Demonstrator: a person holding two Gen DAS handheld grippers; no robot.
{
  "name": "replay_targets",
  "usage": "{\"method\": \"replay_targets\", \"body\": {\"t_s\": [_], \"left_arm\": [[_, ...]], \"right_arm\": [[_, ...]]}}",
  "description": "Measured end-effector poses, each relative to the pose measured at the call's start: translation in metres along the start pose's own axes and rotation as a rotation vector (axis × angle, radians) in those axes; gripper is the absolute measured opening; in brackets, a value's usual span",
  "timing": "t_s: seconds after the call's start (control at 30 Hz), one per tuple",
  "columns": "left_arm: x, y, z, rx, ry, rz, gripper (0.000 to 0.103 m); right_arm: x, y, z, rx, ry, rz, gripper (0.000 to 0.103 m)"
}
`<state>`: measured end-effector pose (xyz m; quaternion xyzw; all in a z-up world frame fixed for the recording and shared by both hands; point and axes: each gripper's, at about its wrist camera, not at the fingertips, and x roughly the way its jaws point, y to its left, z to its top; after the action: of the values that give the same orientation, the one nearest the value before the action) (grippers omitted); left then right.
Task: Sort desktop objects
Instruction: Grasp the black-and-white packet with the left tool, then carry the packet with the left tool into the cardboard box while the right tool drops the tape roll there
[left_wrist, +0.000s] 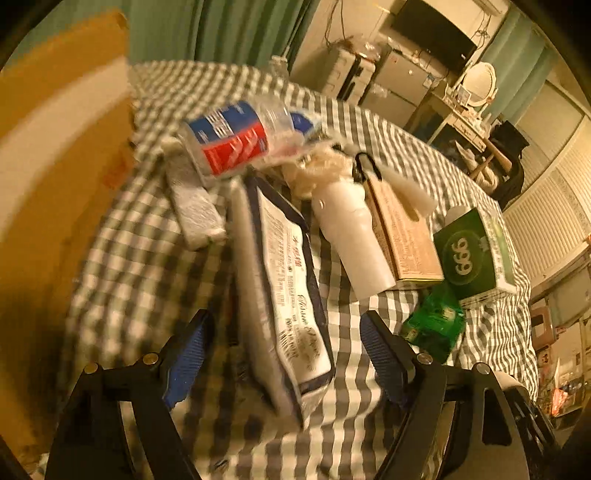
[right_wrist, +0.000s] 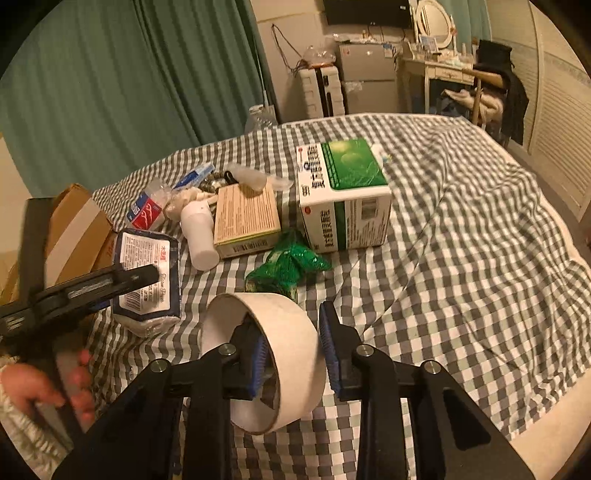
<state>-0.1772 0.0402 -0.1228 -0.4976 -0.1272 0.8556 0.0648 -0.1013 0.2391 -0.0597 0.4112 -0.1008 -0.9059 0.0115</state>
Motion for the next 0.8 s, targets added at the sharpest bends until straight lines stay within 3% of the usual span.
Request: {"method": "replay_targets", "body": {"t_s": [0.07,0.37,0.8], "left_arm": [[0.009,-0.002,-0.003,0.023,0.022,0.023,0.022],[-0.025,0.005,-0.019,0.051,-0.055,-0.013,0.017],[-0.093,0.009,-0.033,0.092,-0.13,-0.018,0.017]], "right_arm": [[0.003,-0.002,-0.001,0.003,0.009,-0.007,0.022],[-0.005,0.004,0.001,-0.016,-0.012,0.0,0.019],[-0.052,0.043,-0.003,-0.071,-0.06,-0.019,0.019]]}}
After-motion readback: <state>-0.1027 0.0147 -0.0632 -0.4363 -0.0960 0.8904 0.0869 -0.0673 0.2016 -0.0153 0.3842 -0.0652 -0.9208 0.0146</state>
